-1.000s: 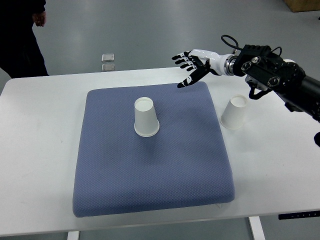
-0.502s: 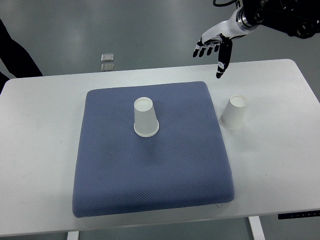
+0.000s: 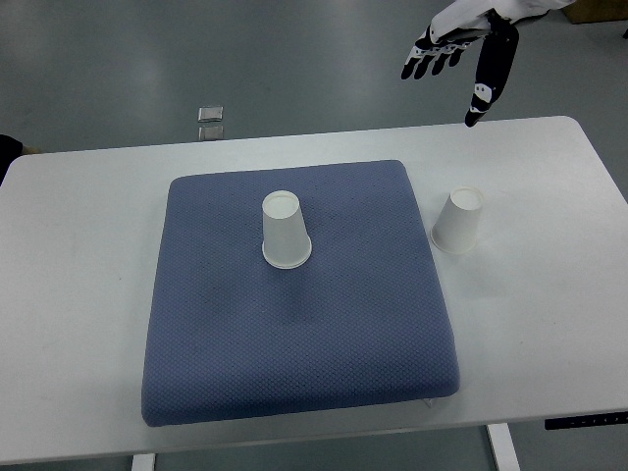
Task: Stack paper cups
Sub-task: 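Move the right hand above the white cup beside the cushion, then lower the right hand and grasp the white cup from its side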
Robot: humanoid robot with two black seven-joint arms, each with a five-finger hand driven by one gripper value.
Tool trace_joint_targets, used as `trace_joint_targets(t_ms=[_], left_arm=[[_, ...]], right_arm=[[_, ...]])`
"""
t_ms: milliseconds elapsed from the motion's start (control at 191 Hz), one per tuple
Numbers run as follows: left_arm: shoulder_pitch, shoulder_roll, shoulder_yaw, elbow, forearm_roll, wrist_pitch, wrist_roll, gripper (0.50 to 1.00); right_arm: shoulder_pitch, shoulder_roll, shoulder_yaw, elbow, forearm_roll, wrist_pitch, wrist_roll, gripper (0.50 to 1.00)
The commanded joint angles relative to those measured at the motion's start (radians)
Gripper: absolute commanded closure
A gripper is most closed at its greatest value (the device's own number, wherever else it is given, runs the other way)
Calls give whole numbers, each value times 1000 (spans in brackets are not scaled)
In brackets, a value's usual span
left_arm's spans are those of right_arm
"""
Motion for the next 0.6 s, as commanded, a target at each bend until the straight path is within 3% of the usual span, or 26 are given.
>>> trace_joint_targets(t_ms=[0, 173, 241, 324, 597], left_arm=[[-1, 0, -1, 1, 0, 0, 1, 500], [0, 0, -1, 6, 0, 0, 2, 500], [-1, 0, -2, 9, 0, 0, 2, 500], [-1, 0, -2, 10, 0, 0, 4, 500], [0, 0, -2, 12, 0, 2, 7, 500]], right_arm=[[-24, 6, 3, -16, 1, 0, 0, 576], [-167, 62, 9, -117, -28, -2, -30, 576], [-237, 95, 8, -174, -32, -65, -40, 576], [-311, 107, 8, -224, -36, -72, -42, 576], [-437, 150, 12, -270, -51, -126, -36, 576]])
